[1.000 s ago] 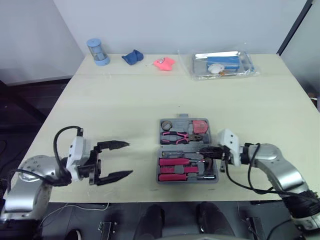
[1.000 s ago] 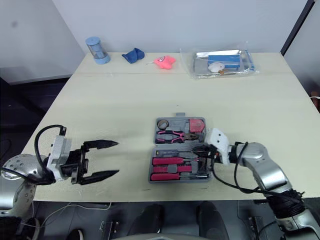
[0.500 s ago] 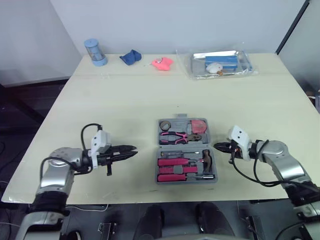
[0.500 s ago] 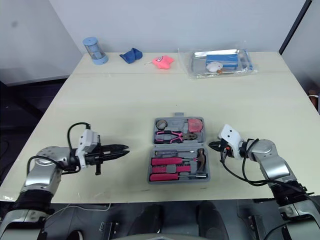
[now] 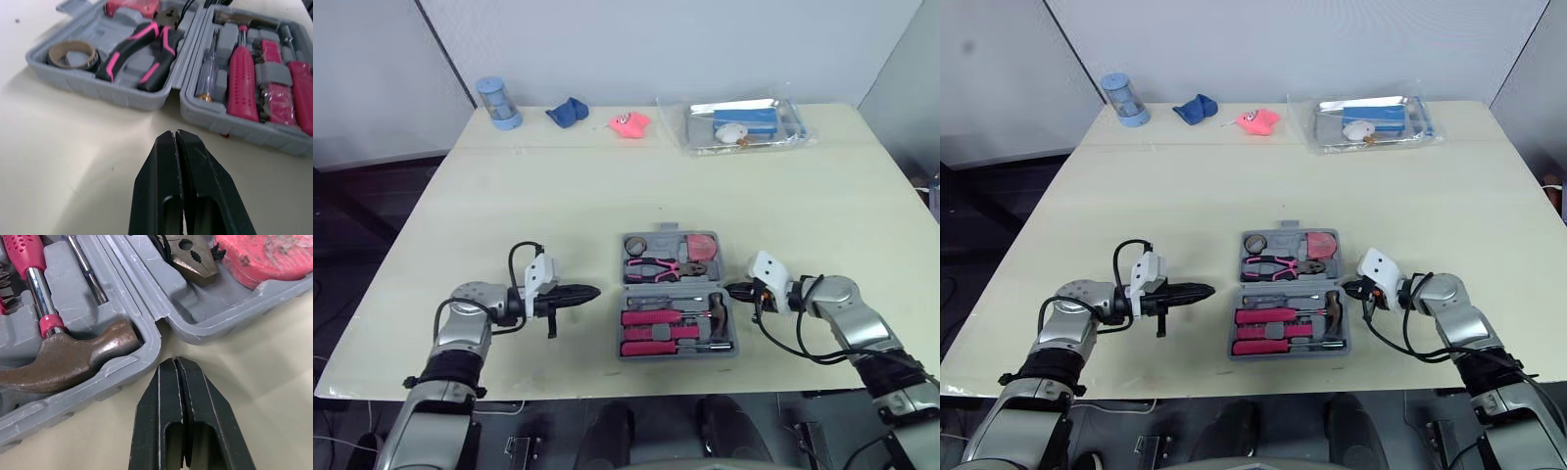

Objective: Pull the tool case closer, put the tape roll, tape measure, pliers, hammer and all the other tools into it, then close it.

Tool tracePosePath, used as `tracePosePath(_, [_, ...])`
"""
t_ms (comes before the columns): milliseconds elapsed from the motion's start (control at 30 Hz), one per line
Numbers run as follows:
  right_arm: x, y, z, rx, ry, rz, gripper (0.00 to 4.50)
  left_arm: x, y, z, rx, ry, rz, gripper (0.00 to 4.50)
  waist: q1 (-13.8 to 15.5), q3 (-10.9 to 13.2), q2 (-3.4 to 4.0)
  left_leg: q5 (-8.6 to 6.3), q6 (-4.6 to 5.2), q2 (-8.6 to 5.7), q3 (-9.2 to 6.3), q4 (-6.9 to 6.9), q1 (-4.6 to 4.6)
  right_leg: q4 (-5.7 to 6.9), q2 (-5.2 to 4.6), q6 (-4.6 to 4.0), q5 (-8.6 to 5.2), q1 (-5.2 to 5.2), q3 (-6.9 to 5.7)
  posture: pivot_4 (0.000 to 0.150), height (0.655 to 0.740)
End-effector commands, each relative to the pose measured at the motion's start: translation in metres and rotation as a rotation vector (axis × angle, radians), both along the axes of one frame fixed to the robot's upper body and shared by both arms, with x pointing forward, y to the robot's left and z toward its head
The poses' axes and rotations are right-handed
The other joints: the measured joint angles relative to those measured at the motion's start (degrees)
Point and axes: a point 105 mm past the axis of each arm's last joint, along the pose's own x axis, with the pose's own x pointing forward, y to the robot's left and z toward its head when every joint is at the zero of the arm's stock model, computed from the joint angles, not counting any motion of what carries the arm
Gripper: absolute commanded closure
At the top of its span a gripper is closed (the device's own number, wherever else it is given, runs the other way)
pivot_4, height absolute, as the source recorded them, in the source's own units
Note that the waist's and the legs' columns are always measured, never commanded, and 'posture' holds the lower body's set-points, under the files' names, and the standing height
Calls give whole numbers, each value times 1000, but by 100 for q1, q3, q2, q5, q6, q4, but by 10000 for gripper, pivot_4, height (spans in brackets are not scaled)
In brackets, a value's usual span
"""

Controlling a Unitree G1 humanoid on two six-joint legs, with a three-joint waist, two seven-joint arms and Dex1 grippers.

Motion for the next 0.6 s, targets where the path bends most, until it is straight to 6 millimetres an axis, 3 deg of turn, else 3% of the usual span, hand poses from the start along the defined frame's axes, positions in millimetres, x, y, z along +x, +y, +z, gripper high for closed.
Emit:
tracePosePath(33, [4, 5, 6, -11, -48, 25, 45000, 3, -4, -5, 21, 1, -11, 43987, 1, 0, 0, 0, 0, 0, 0, 0, 0, 0, 0, 0, 0, 0, 0, 1500, 7400])
tracePosePath(600, [6, 10, 5, -15, -60, 40, 45000, 15, -32, -29, 68, 24, -25, 43987, 7, -8, 0, 1, 0, -2, -1, 5, 10, 5, 0, 1, 1, 13, 0, 1500, 7400])
